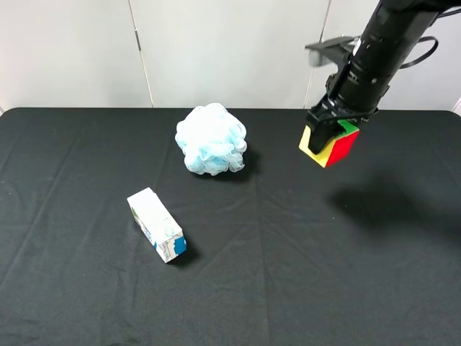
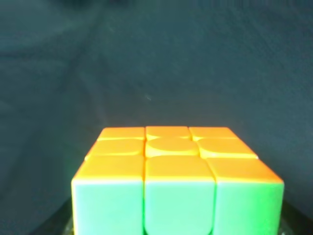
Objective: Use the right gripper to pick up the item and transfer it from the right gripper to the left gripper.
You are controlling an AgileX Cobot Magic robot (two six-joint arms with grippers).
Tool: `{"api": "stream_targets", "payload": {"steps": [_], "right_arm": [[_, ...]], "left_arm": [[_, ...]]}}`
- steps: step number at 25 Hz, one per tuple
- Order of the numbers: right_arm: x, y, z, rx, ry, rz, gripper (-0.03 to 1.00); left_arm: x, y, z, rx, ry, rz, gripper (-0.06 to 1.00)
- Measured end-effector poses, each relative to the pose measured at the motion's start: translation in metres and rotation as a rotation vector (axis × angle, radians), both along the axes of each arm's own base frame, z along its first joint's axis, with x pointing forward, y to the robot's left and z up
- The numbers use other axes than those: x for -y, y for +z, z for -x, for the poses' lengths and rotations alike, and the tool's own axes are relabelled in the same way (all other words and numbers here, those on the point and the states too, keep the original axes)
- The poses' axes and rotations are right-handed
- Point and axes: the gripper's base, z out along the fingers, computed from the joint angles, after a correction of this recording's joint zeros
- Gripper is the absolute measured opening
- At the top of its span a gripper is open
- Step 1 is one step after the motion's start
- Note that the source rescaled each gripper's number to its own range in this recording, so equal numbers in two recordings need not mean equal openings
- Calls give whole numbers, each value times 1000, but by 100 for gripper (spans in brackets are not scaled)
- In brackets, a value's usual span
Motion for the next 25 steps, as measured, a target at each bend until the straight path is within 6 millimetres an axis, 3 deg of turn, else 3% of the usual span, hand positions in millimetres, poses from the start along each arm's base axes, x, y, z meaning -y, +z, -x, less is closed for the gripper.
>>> {"api": "stream_targets", "payload": {"steps": [11, 25], "right_arm": [[-8, 28, 18, -31, -27, -164, 1], [-24, 36, 29, -64, 185, -335, 1]], "left_arm": [[0, 0, 0, 0, 0, 0, 92], [0, 0, 0, 0, 0, 0, 92]]}}
